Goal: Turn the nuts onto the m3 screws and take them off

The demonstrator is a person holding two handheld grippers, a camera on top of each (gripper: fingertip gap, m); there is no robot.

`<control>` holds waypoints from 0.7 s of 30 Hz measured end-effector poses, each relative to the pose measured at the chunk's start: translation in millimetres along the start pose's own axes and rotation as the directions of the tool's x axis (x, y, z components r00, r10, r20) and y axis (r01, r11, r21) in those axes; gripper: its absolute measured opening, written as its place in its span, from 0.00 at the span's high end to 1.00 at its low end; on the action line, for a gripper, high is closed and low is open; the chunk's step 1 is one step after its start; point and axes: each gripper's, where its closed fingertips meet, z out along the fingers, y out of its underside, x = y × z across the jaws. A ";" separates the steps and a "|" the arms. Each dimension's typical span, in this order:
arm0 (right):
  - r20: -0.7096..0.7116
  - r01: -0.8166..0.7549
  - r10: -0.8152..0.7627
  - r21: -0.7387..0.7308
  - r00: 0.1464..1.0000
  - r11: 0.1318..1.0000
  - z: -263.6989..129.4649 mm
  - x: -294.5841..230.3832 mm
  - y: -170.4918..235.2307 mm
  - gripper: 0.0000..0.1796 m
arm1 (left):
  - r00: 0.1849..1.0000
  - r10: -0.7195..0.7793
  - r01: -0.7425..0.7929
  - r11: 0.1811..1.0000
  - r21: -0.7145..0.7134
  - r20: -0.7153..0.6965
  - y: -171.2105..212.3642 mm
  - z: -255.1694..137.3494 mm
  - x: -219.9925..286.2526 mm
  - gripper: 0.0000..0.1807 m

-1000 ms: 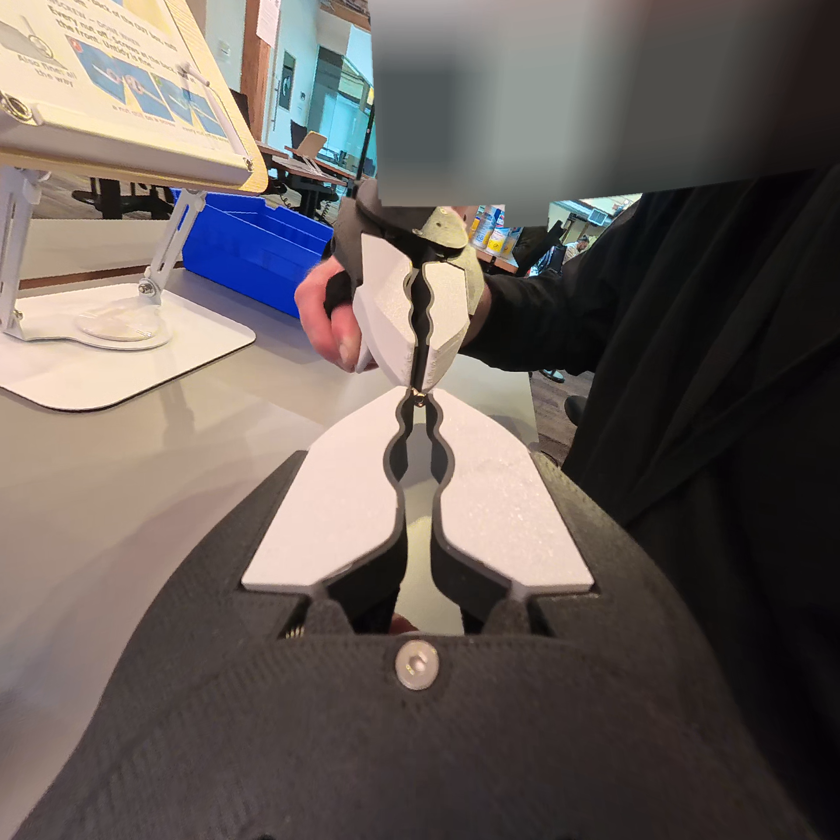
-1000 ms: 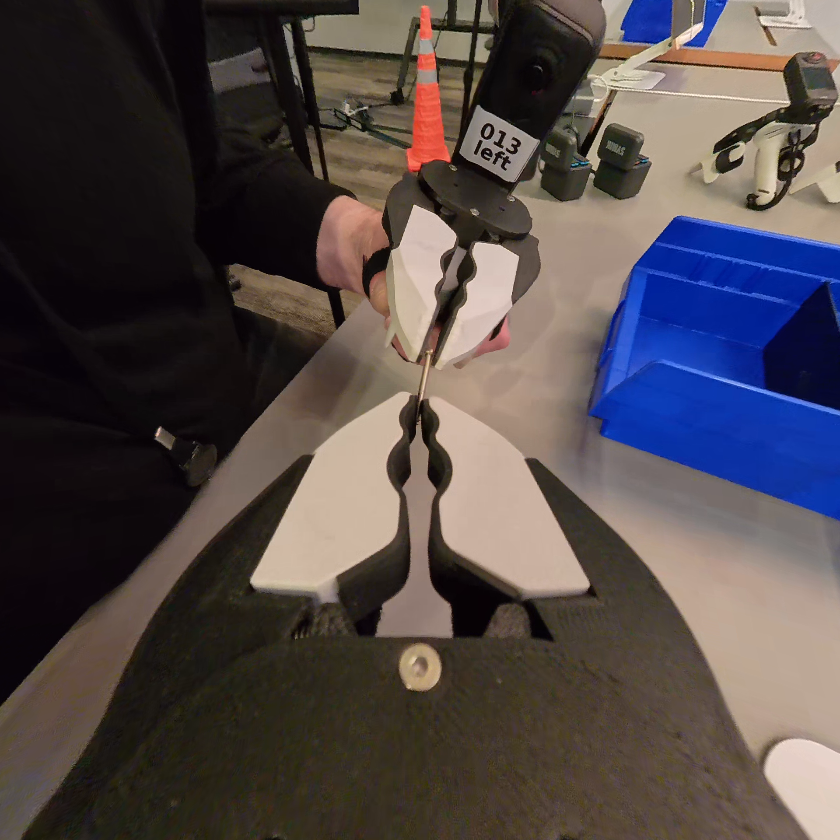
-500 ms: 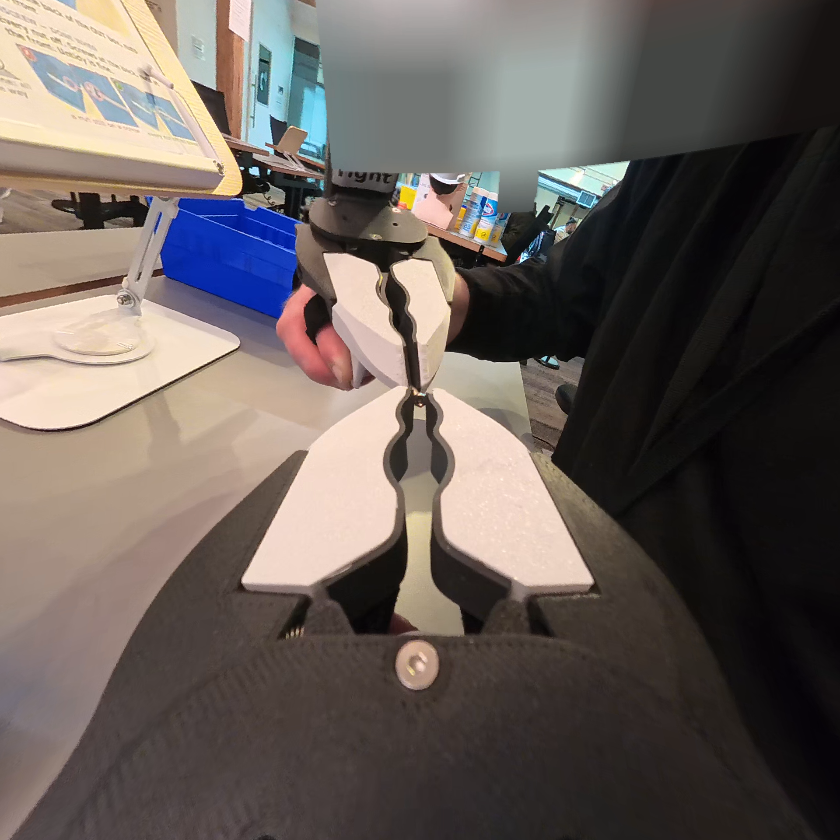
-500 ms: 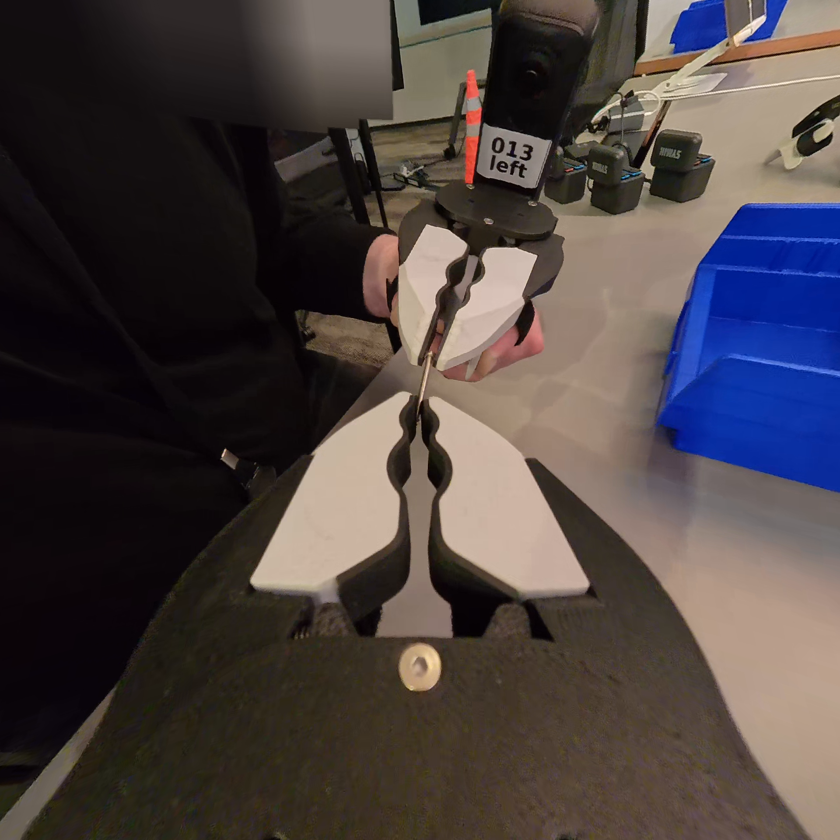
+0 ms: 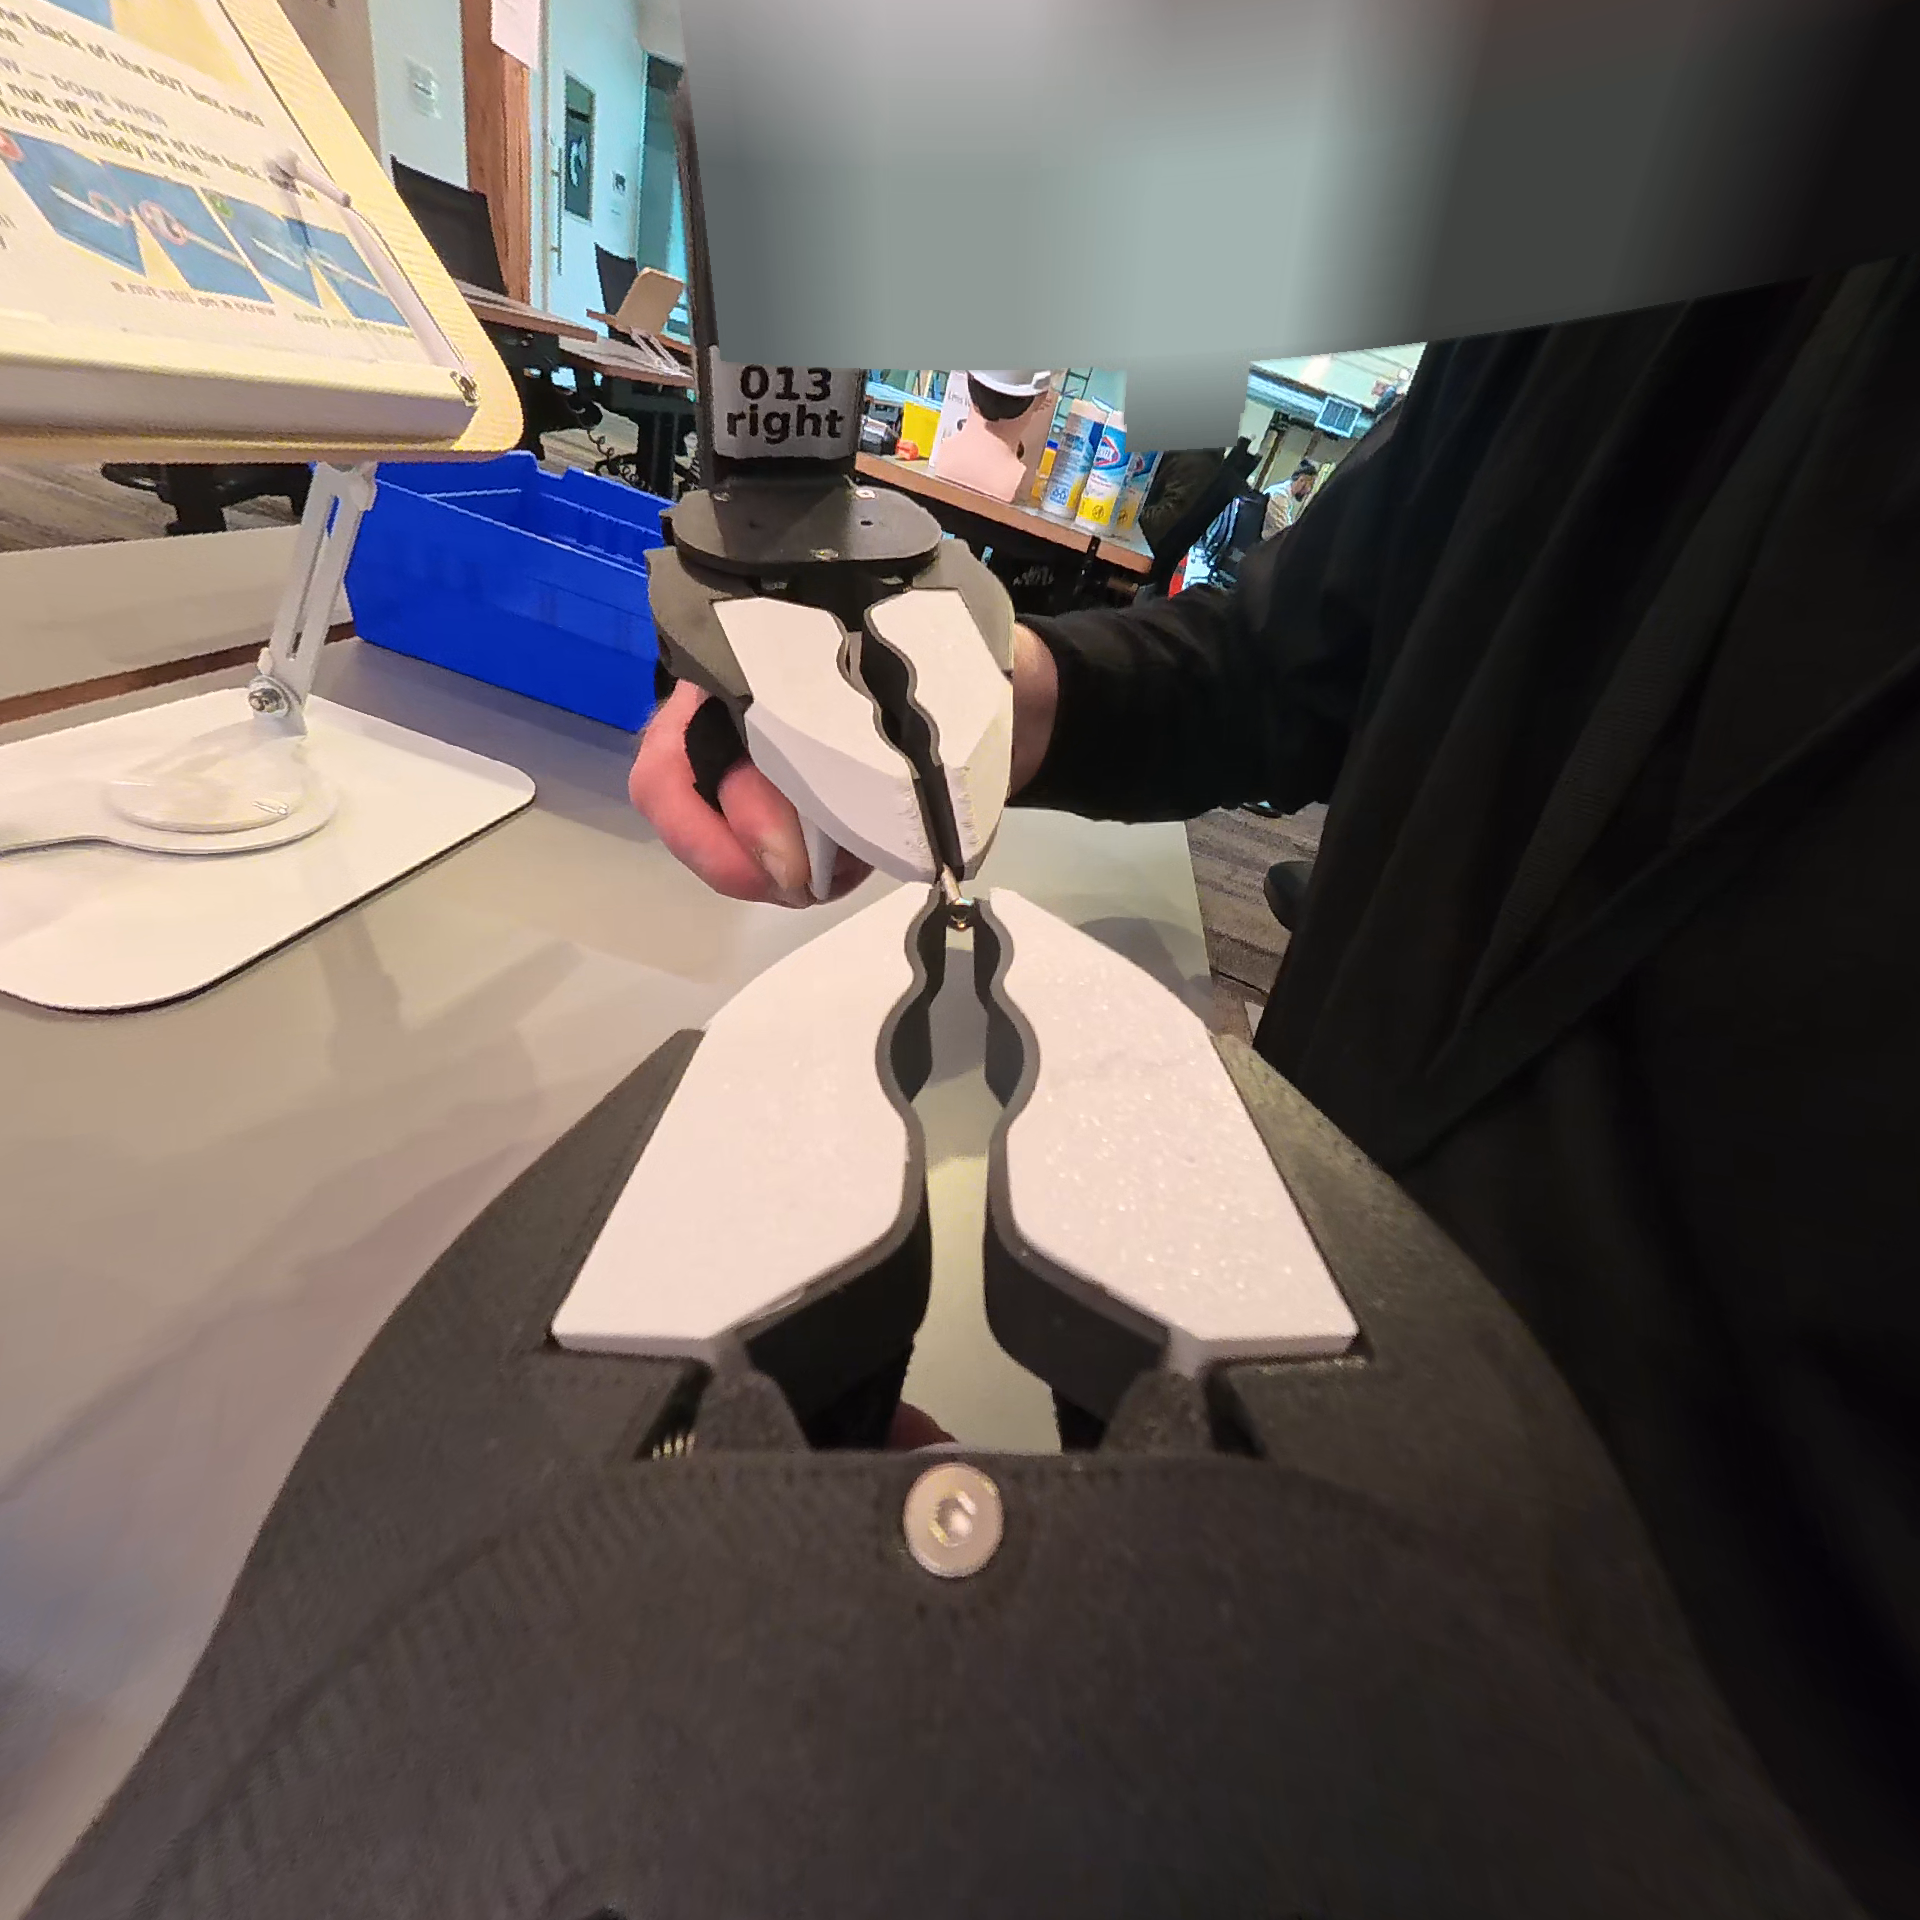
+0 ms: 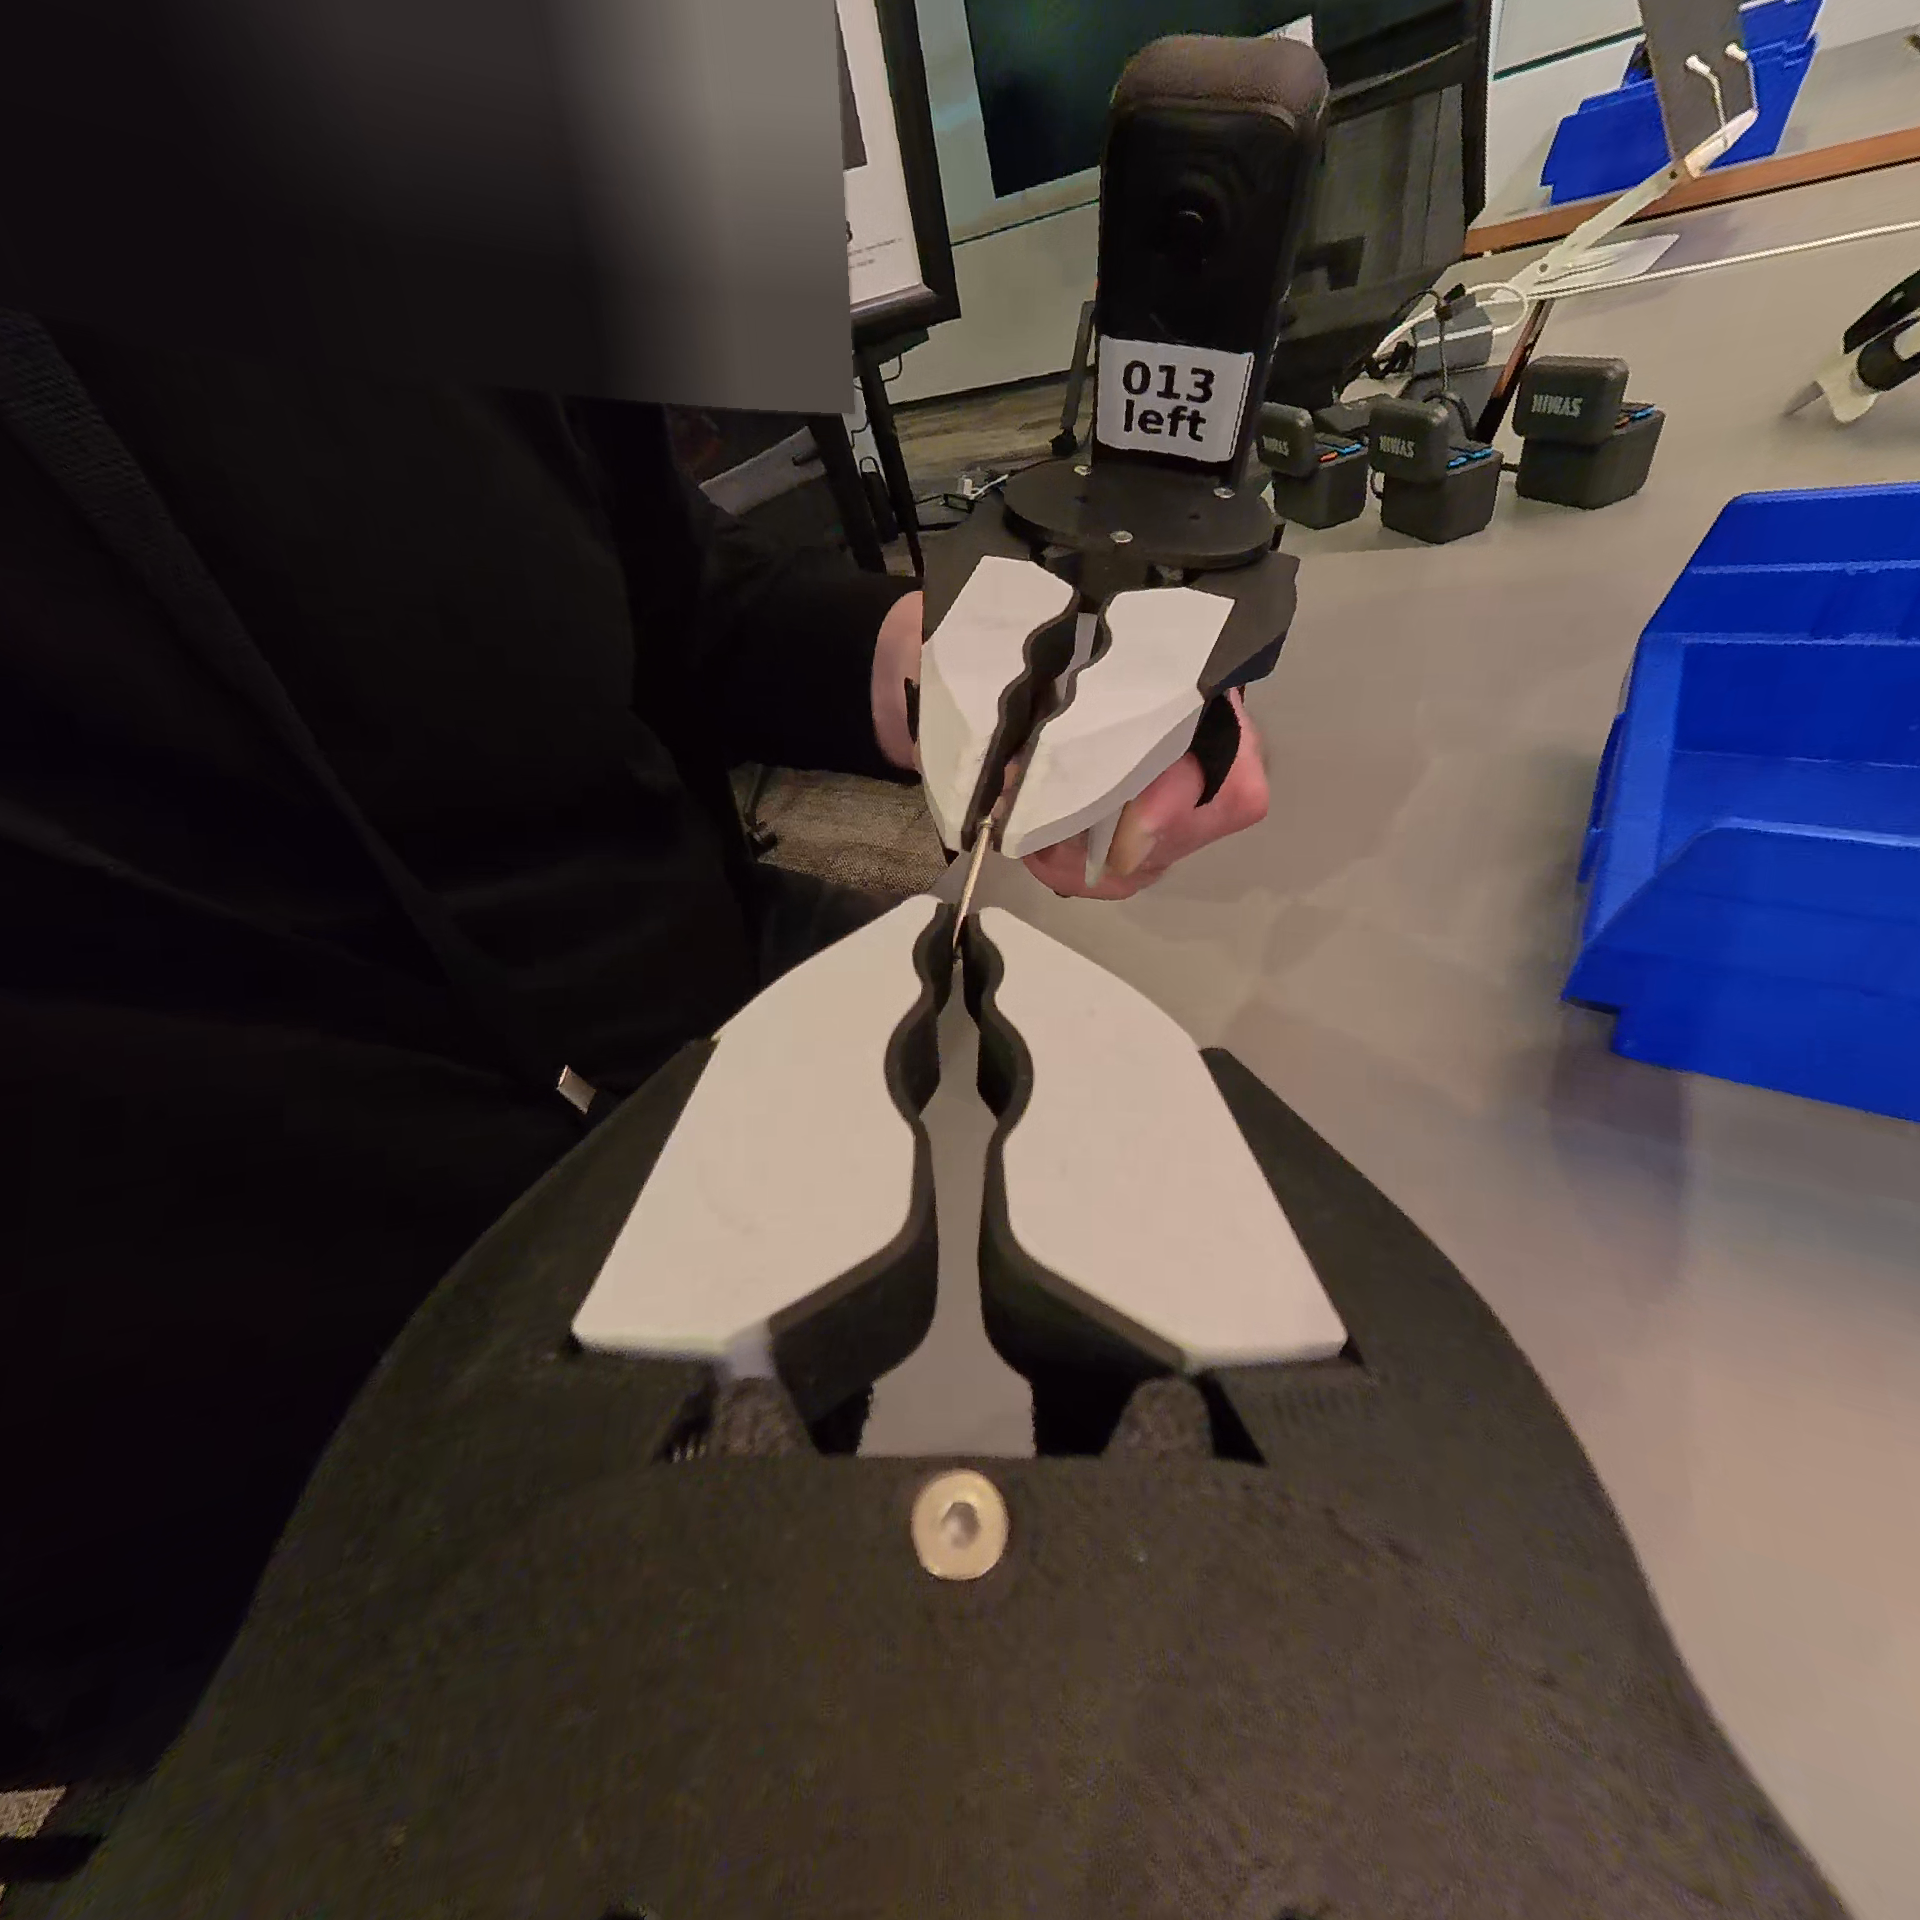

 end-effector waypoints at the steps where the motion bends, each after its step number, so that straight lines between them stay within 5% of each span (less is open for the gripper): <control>1: -0.002 -0.001 0.001 0.001 1.000 1.000 -0.5 0.0 0.1 0.99 | 1.000 0.000 0.000 1.000 0.000 0.000 0.1 0.6 -0.3 0.98; 21: -0.005 -0.033 0.033 0.044 0.999 0.998 -4.5 3.5 1.5 0.99 | 0.999 0.032 -0.032 0.999 -0.009 0.010 -1.0 3.7 -4.6 0.98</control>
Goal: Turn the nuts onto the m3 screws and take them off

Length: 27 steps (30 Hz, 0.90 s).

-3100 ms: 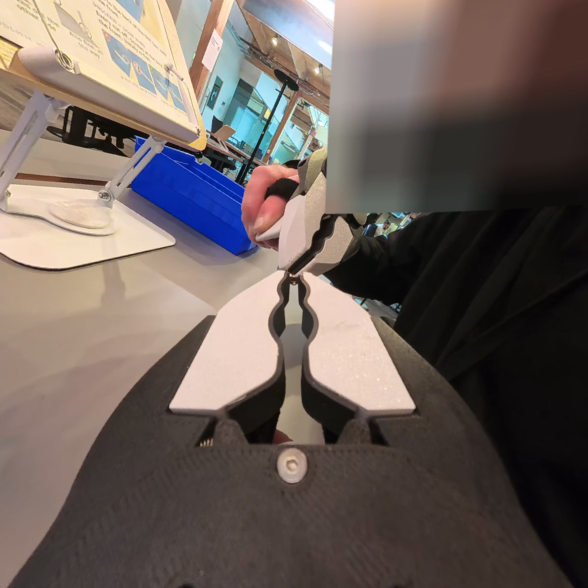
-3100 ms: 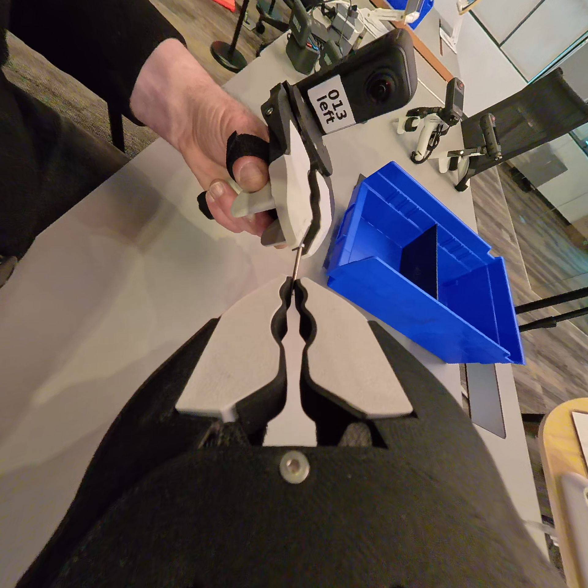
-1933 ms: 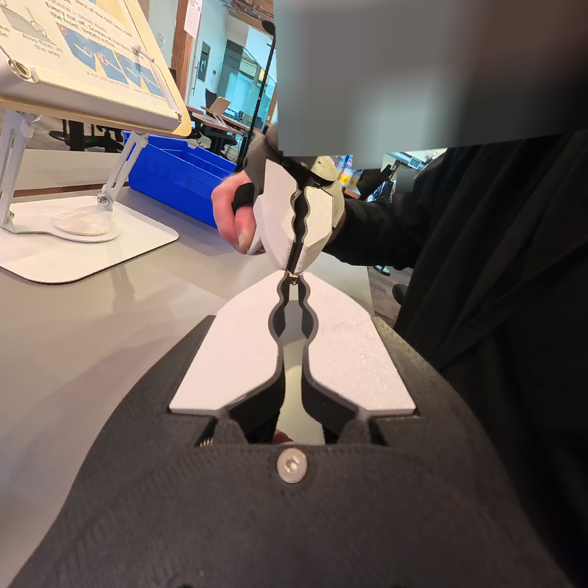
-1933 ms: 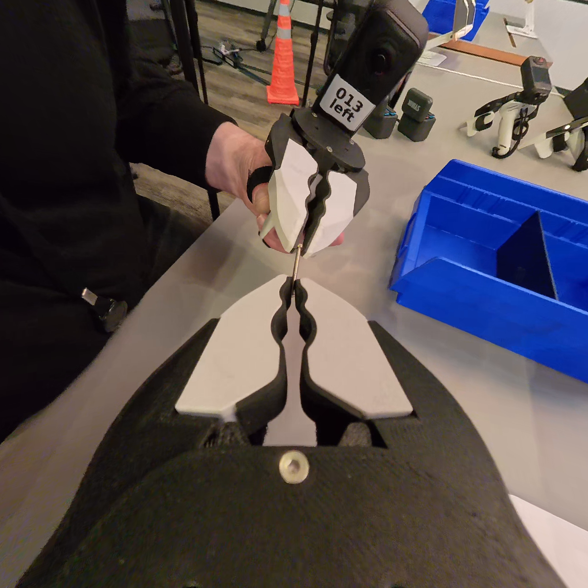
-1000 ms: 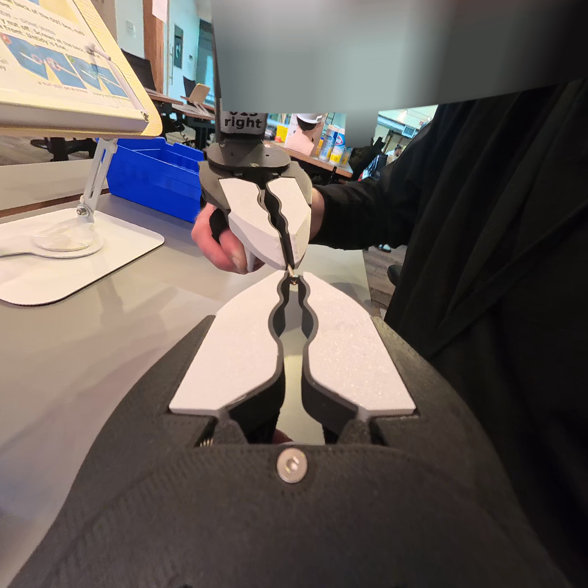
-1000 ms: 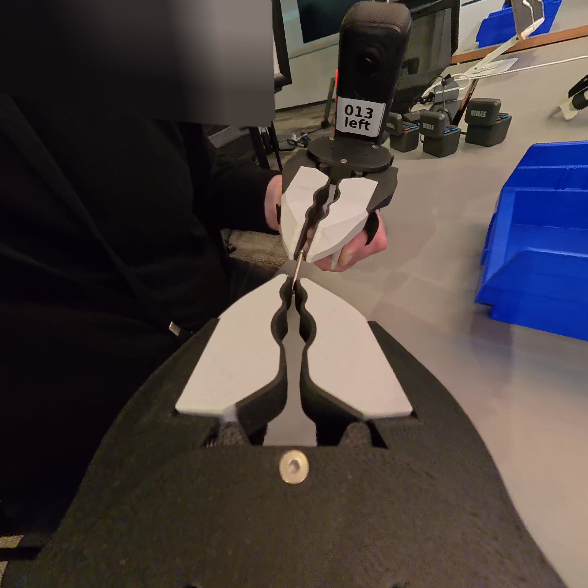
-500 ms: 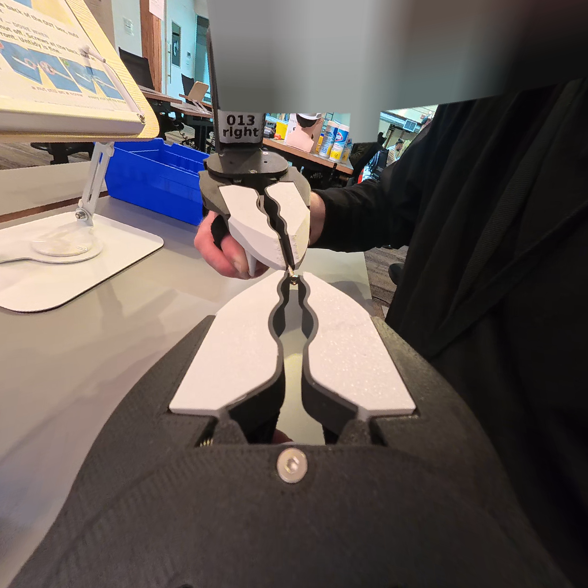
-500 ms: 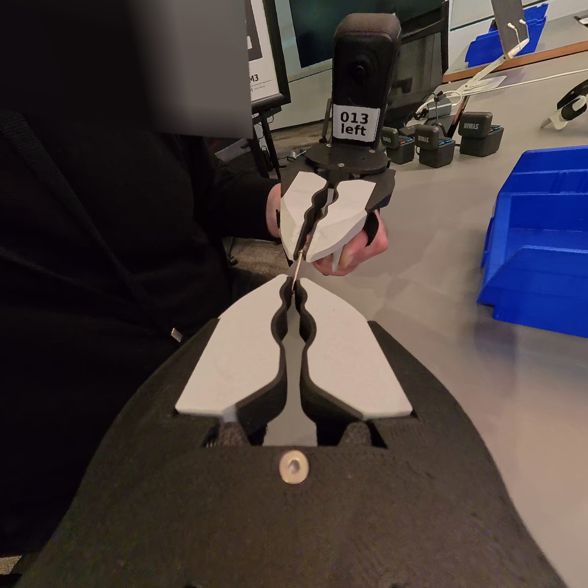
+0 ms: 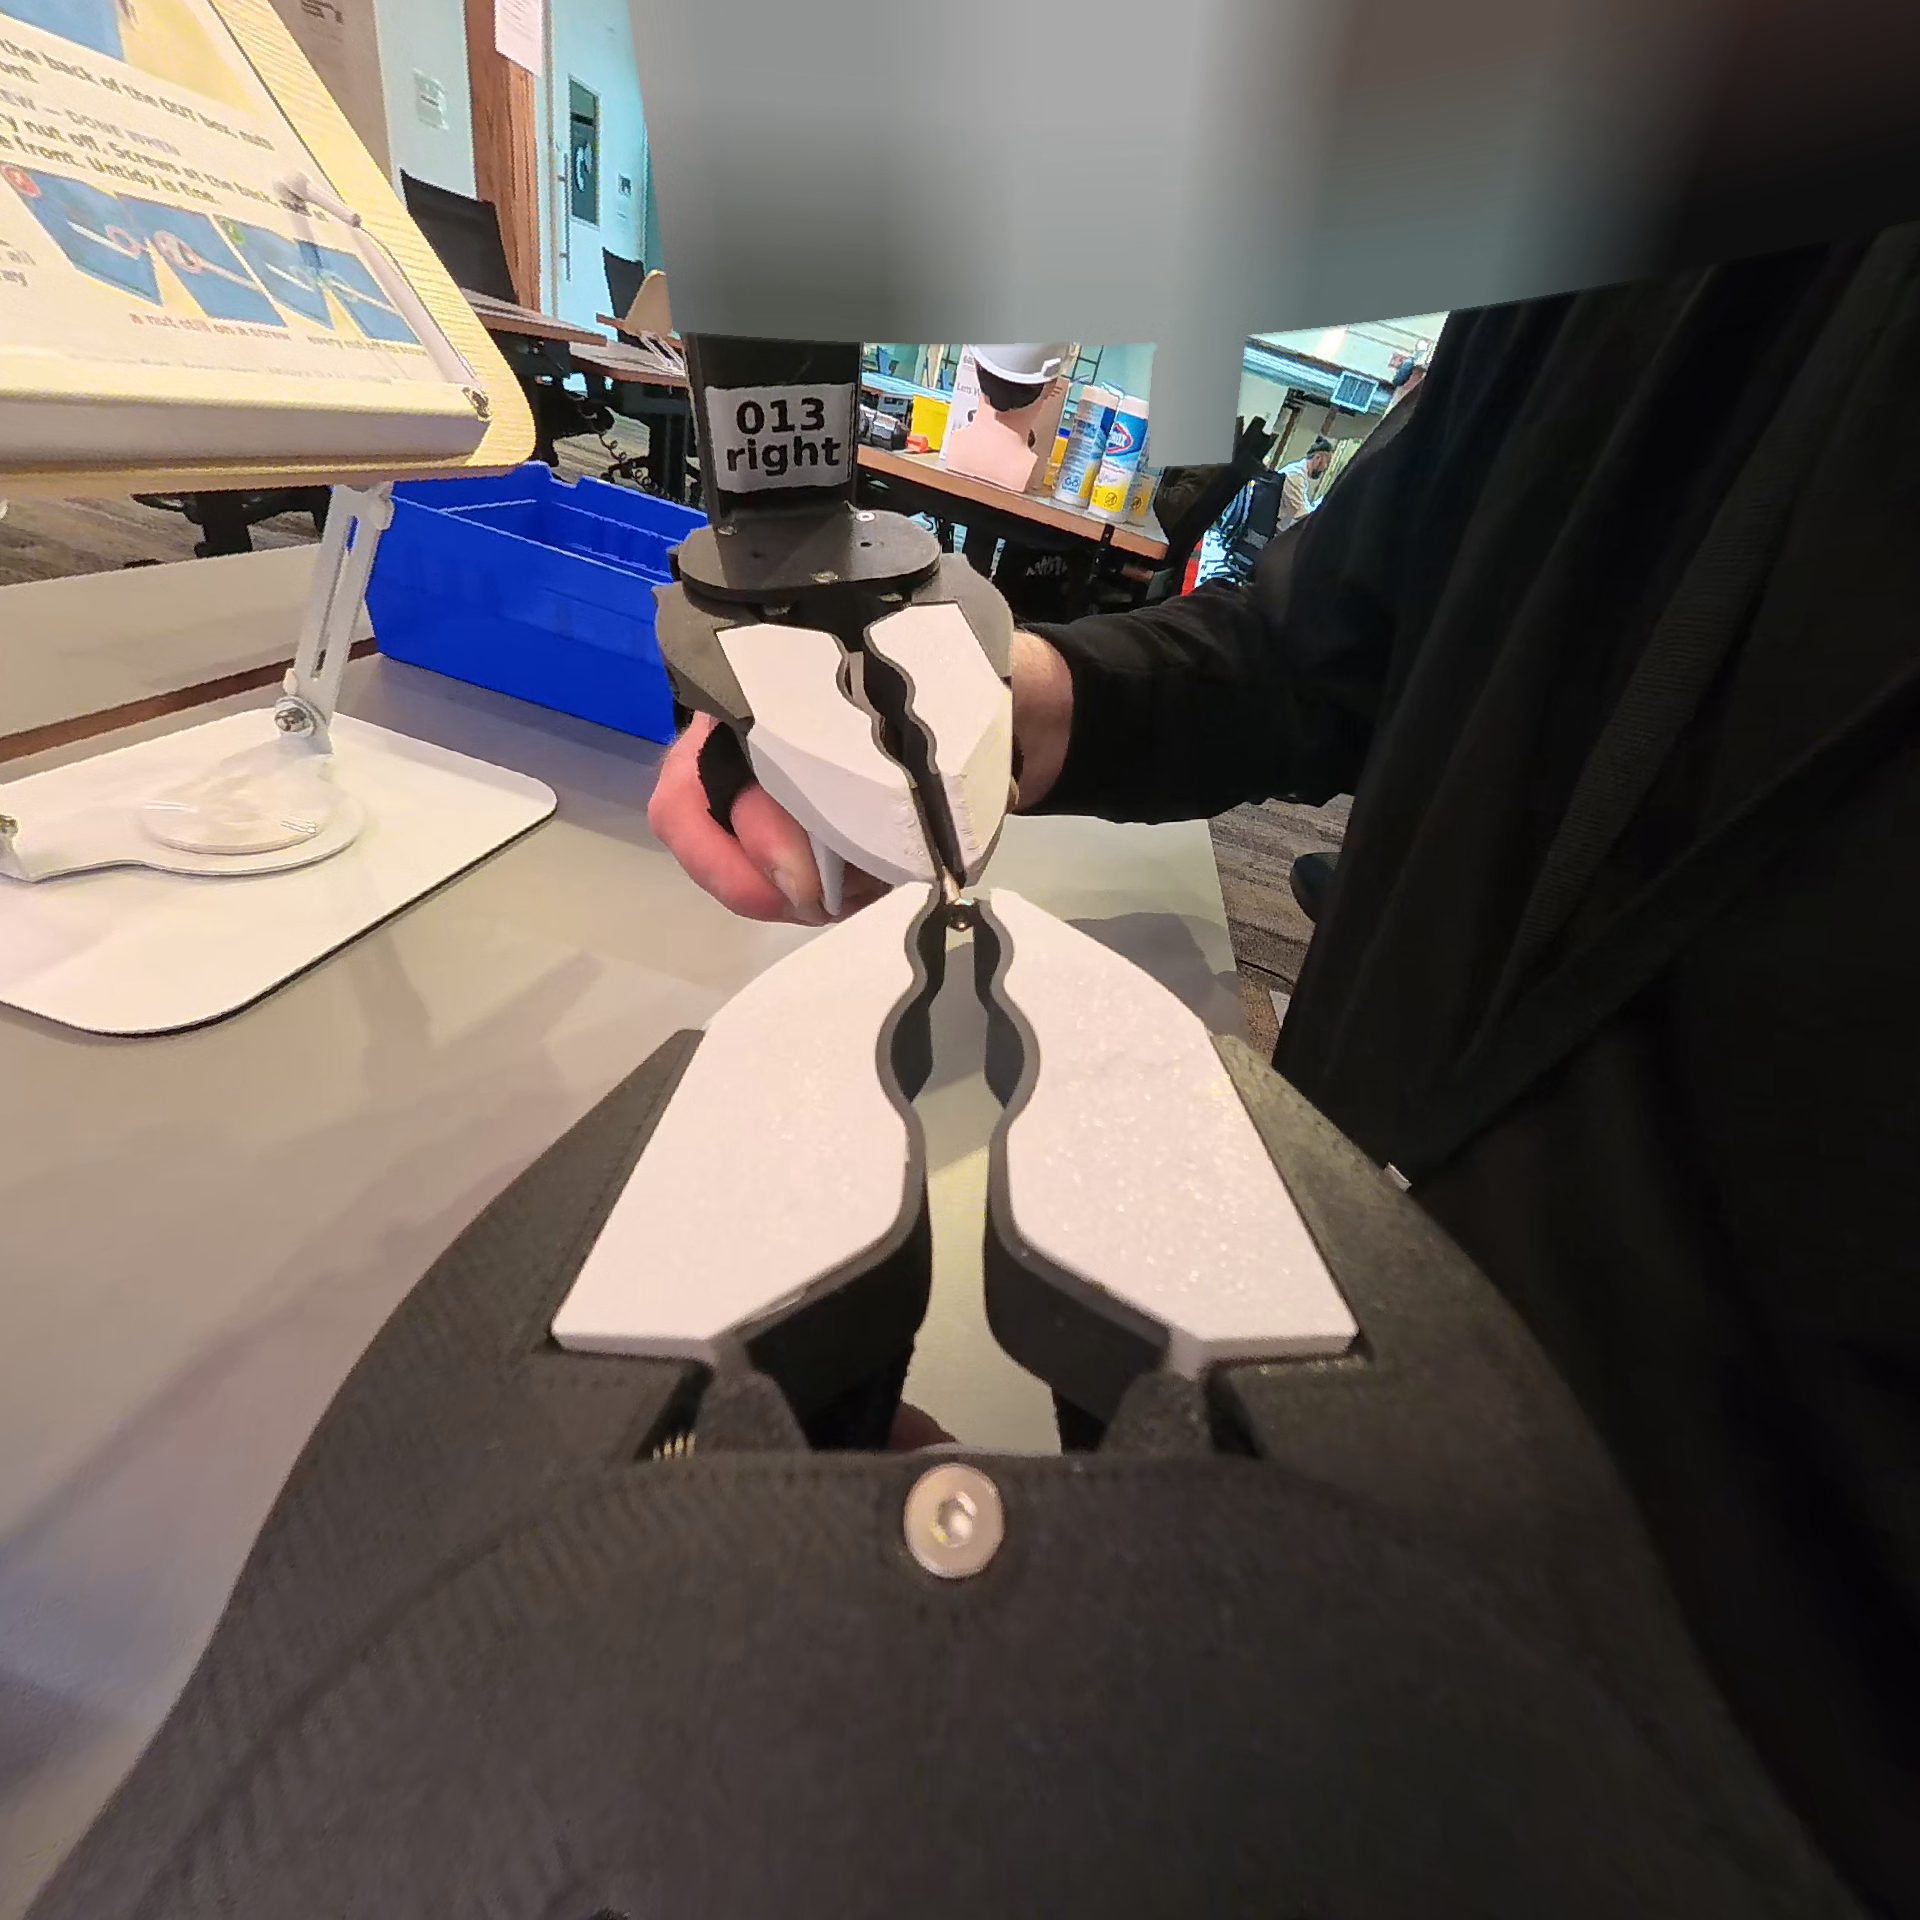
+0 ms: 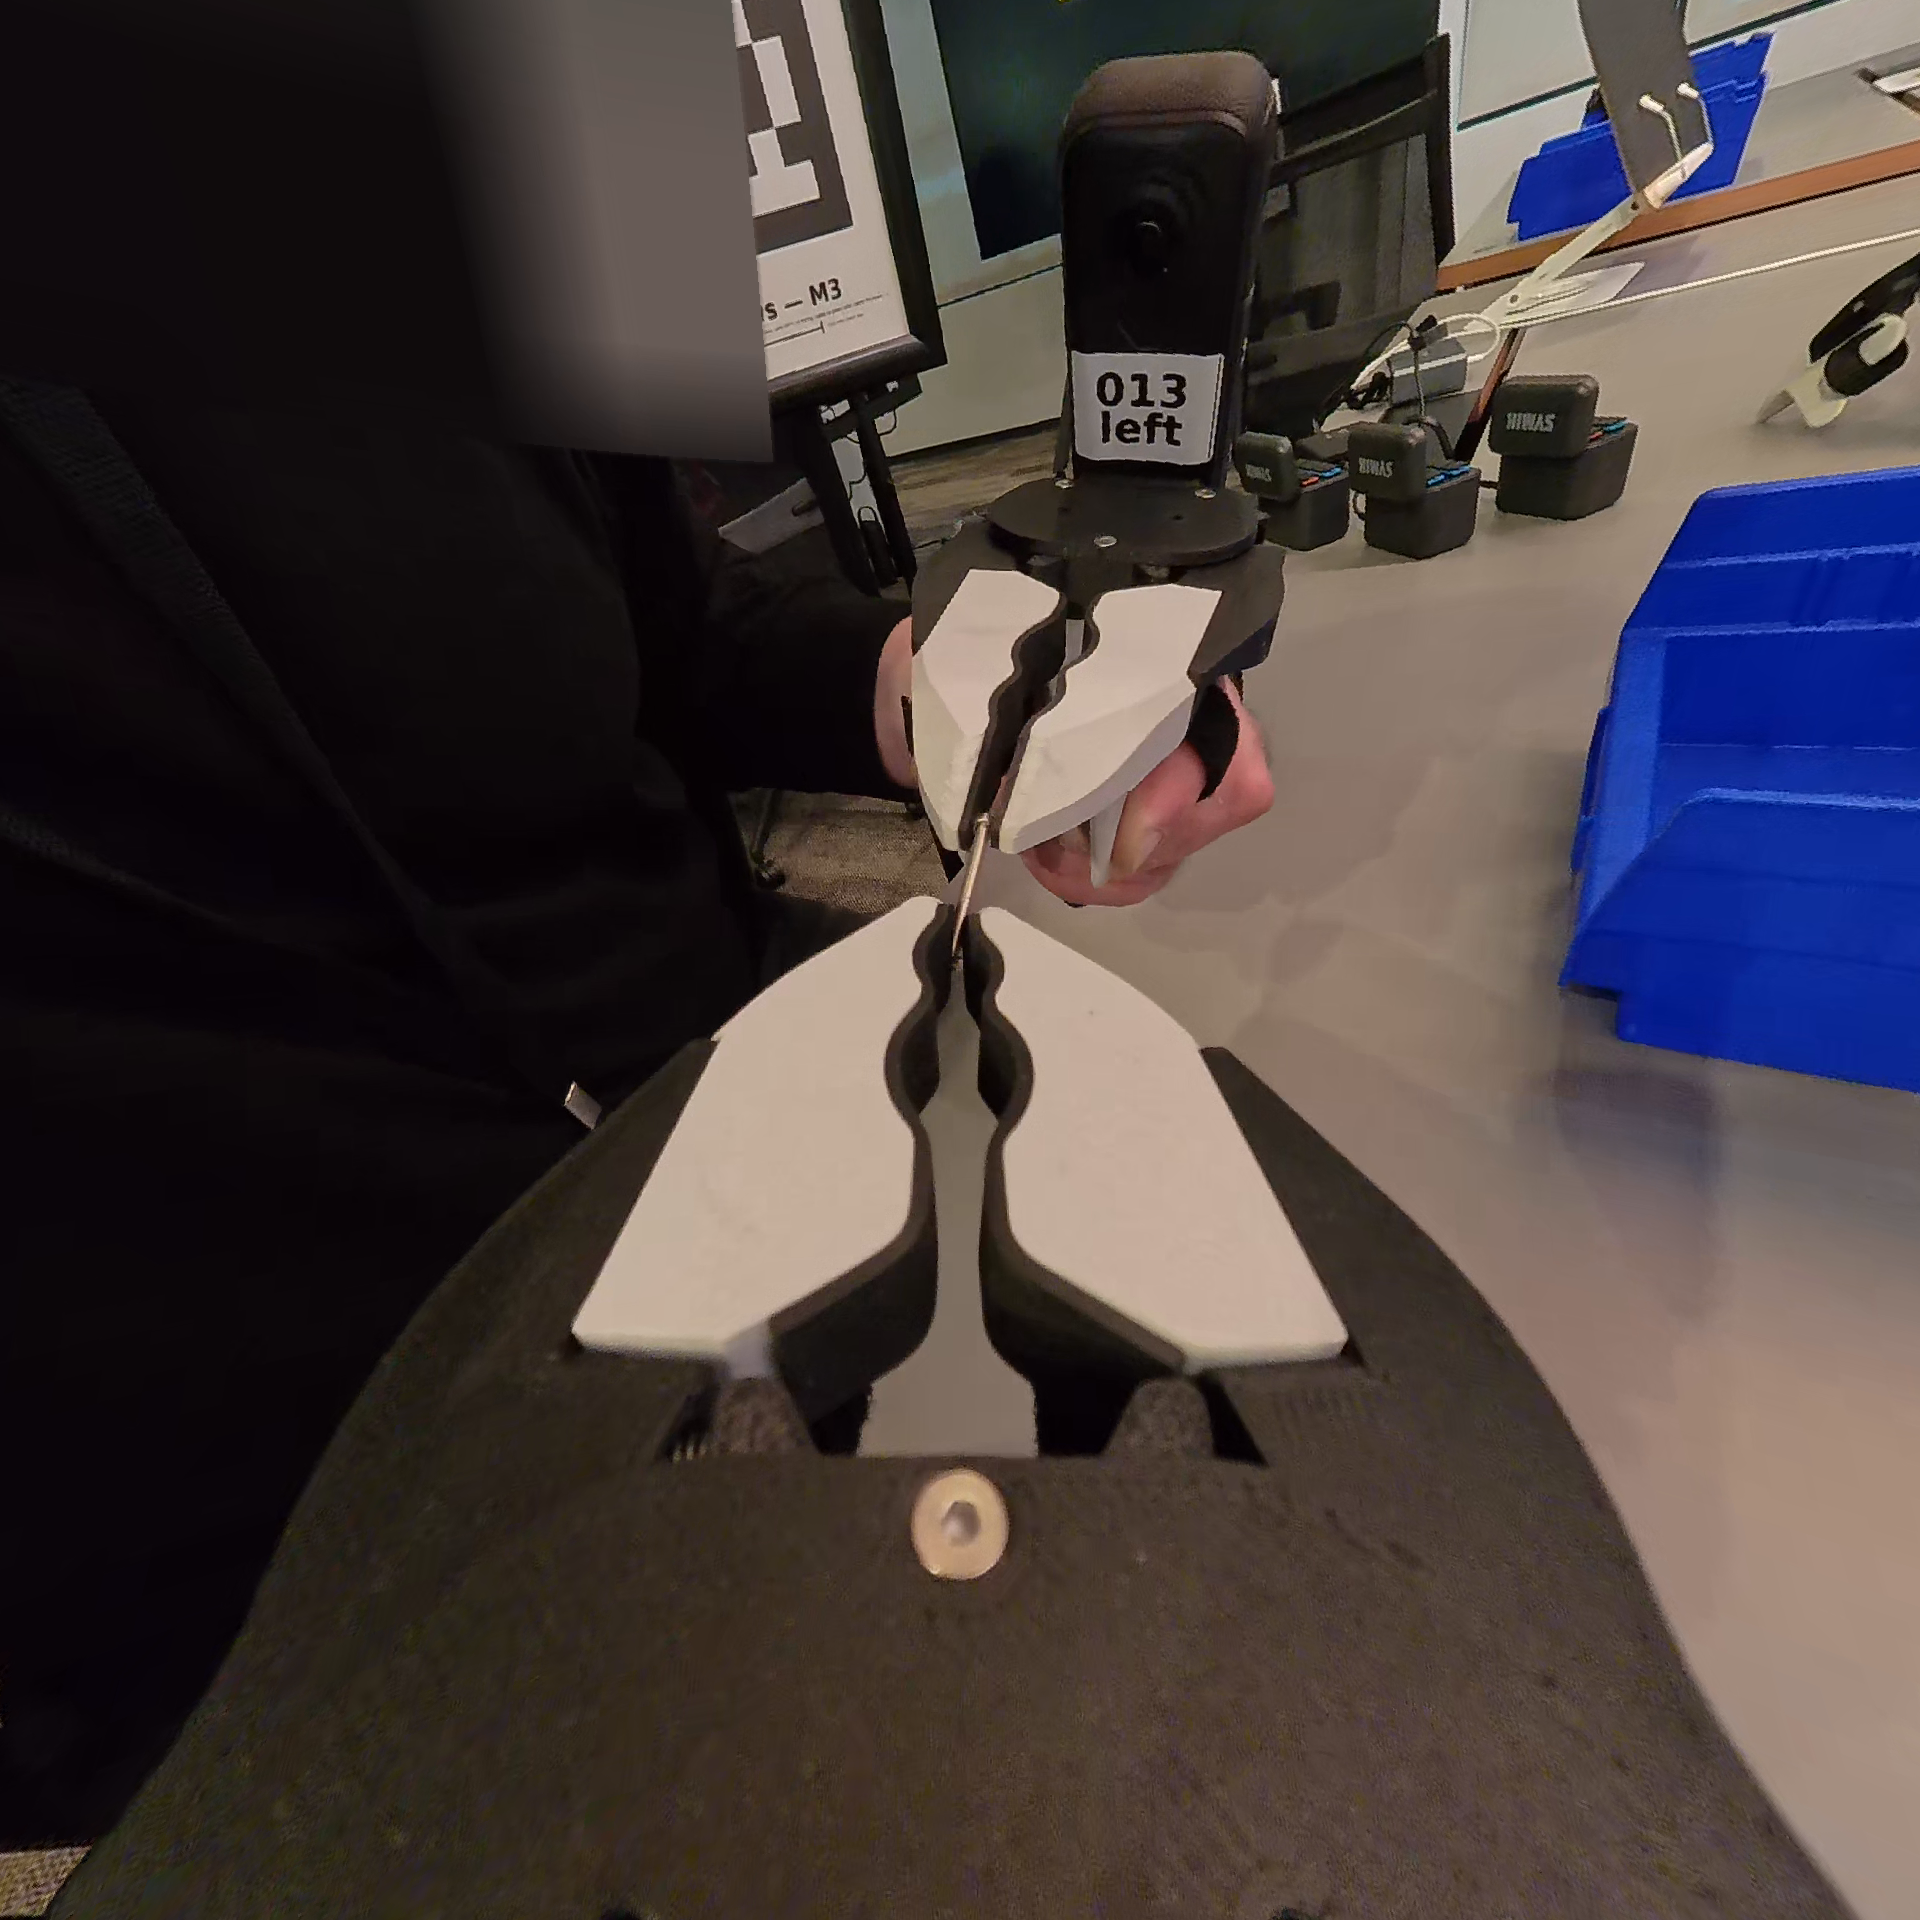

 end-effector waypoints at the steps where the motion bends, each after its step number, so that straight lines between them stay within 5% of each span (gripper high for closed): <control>1: -0.001 -0.001 0.001 0.001 1.000 1.000 -0.3 0.4 0.1 0.99 | 1.000 0.000 0.000 1.000 0.000 0.000 0.1 0.2 -0.3 0.98; 18: -0.002 -0.012 0.012 0.018 1.000 1.000 -1.9 3.3 1.7 0.99 | 1.000 -0.007 0.007 1.000 0.004 0.006 2.3 1.1 -4.1 0.98; 27: 0.072 -0.102 0.096 0.084 0.993 0.991 -3.5 -3.2 -3.0 0.99 | 0.992 0.124 -0.125 0.989 -0.074 -0.014 -1.1 3.4 1.3 0.98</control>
